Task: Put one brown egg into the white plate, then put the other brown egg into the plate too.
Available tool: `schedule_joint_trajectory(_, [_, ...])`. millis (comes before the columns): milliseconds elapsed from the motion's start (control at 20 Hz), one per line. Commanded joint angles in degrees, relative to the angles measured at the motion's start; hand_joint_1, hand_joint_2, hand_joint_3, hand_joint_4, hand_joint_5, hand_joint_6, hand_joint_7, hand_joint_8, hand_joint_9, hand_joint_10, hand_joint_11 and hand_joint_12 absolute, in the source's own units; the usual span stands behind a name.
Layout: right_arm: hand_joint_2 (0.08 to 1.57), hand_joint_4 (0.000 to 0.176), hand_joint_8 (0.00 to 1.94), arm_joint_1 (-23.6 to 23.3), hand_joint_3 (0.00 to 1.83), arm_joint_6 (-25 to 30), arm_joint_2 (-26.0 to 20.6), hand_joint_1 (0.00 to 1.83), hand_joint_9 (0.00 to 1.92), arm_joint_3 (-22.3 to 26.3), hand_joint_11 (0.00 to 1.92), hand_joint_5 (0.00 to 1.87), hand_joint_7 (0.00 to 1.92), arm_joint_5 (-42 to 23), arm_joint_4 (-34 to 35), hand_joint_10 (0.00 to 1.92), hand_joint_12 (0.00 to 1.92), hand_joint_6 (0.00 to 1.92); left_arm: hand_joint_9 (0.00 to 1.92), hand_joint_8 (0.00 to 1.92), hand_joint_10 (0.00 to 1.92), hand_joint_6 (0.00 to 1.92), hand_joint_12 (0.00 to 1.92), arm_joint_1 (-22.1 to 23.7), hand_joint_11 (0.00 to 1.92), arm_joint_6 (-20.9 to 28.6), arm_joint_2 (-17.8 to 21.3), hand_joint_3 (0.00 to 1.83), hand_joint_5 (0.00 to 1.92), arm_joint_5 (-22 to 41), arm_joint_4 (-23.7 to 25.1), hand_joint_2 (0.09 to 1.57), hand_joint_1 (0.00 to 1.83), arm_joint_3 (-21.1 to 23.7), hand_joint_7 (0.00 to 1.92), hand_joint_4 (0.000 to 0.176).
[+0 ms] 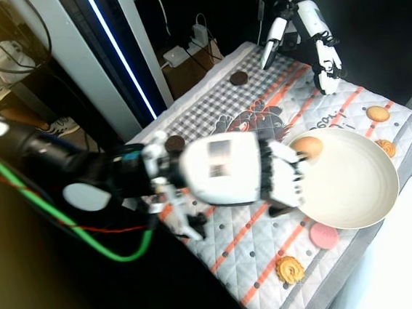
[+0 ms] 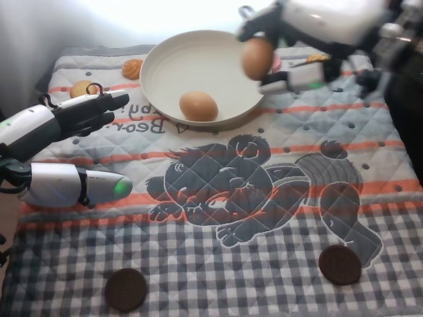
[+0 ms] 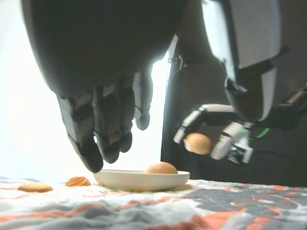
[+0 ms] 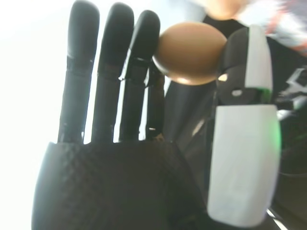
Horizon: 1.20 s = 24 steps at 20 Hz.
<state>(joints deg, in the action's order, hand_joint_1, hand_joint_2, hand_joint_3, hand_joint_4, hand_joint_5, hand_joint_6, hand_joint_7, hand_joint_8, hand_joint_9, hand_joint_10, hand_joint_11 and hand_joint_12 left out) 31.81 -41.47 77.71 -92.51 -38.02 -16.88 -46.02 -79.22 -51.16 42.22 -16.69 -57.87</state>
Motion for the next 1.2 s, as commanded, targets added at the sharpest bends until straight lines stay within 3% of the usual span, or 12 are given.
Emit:
schedule_joint_trajectory(0, [1.03,0.000,0.72,-1.2,0.00,0.0,0.7,1.27,1.12,-0.9,0.96,1.12,1.21,-3.3,0.7,0.89,1.30,0.69,0.28,0.00,0.00,0.00,0.73,0.3,0.00,0.5,0.2,0.00,0.18,6.2,0.4,0.85,0.78,-0.4,0.28,0.176])
schedule_joint_trajectory(100, [1.04,0.000,0.90,-2.8,0.00,0.0,3.4,1.28,1.04,-3.4,0.88,1.17,1.16,-0.1,-1.1,1.09,1.45,0.52,0.28,0.00,0.00,0.00,0.70,0.7,0.00,0.5,-0.2,0.00,0.19,5.7,0.6,0.86,0.77,-0.7,0.28,0.176])
schedule_joint_trajectory(200, [1.11,0.000,1.10,-3.2,0.00,0.0,4.5,1.24,0.92,-4.6,0.81,0.97,1.03,1.2,-1.8,1.12,1.53,0.83,0.28,0.00,0.00,0.00,0.70,0.9,0.00,0.5,-0.4,0.00,0.19,5.4,0.9,0.86,0.78,-0.8,0.29,0.176])
schedule_joint_trajectory(250, [1.01,0.000,0.67,-3.2,0.00,0.0,4.5,1.04,0.71,-4.5,0.33,0.74,0.79,1.3,-1.9,0.84,1.50,0.41,0.28,0.00,0.00,0.00,0.68,0.9,0.00,0.5,-0.5,0.00,0.19,5.4,0.9,0.87,0.78,-0.8,0.28,0.176])
schedule_joint_trajectory(300, [0.97,0.037,0.32,-3.2,0.00,0.0,4.5,0.94,0.57,-4.5,0.07,0.66,0.68,1.3,-1.9,0.51,1.35,0.15,0.27,0.00,0.00,0.00,0.67,0.9,0.00,0.5,-0.4,0.00,0.19,5.5,0.9,0.87,0.78,-0.8,0.28,0.176])
schedule_joint_trajectory(350, [0.92,0.082,0.08,-3.2,0.00,0.0,4.4,0.83,0.36,-4.3,0.01,0.44,0.44,1.2,-1.9,0.18,0.78,0.03,0.27,0.00,0.00,0.00,0.65,0.7,0.00,0.5,-0.4,0.00,0.20,5.5,0.9,0.87,0.77,-0.8,0.28,0.176])
schedule_joint_trajectory(450, [0.89,0.105,0.01,-3.2,0.00,0.0,4.3,0.76,0.26,-3.7,0.00,0.27,0.30,1.1,-1.9,0.02,0.20,0.01,0.29,0.00,0.00,0.00,0.68,0.4,0.00,0.5,-0.4,0.00,0.19,5.8,0.6,0.87,0.78,-0.7,0.29,0.176])
schedule_joint_trajectory(550, [0.88,0.121,0.00,-3.2,0.00,0.0,3.3,0.74,0.19,-1.9,0.00,0.20,0.22,-0.1,-1.8,0.00,0.01,0.00,0.28,0.00,0.00,0.00,0.68,0.0,0.00,0.5,-0.2,0.00,0.19,6.8,0.2,0.87,0.77,-0.3,0.29,0.176])
schedule_joint_trajectory(700, [0.88,0.107,0.01,-3.2,0.00,0.0,-0.8,0.72,0.25,1.3,0.11,0.20,0.26,-3.7,-0.4,0.03,0.05,0.00,0.29,0.00,0.00,0.00,0.64,-0.9,0.00,2.4,0.2,0.00,0.21,9.0,0.1,0.88,0.77,0.2,0.27,0.173])
schedule_joint_trajectory(800, [0.87,0.106,0.01,-1.2,0.00,0.0,-4.9,0.74,0.23,4.2,0.18,0.22,0.26,-8.3,3.0,0.01,0.09,0.01,0.29,0.01,0.00,0.00,0.63,-2.7,0.00,8.1,0.8,0.00,0.21,12.5,0.7,0.88,0.77,0.2,0.28,0.176])
schedule_joint_trajectory(1000, [0.89,0.121,0.00,7.3,0.00,0.0,-15.6,0.63,0.13,14.1,0.01,0.18,0.21,-23.9,9.2,0.00,0.03,0.00,0.27,0.00,0.00,0.00,0.87,-6.9,0.00,16.3,2.8,0.00,0.18,22.8,0.7,0.90,0.70,1.5,0.30,0.170])
schedule_joint_trajectory(1150, [0.90,0.051,0.01,13.9,0.00,0.0,-20.8,0.70,0.16,20.1,0.05,0.22,0.24,-32.1,11.7,0.01,0.05,0.01,0.22,0.00,0.01,0.00,0.72,-11.8,0.00,25.8,3.5,0.00,0.20,32.1,0.5,0.91,0.61,1.7,0.24,0.121])
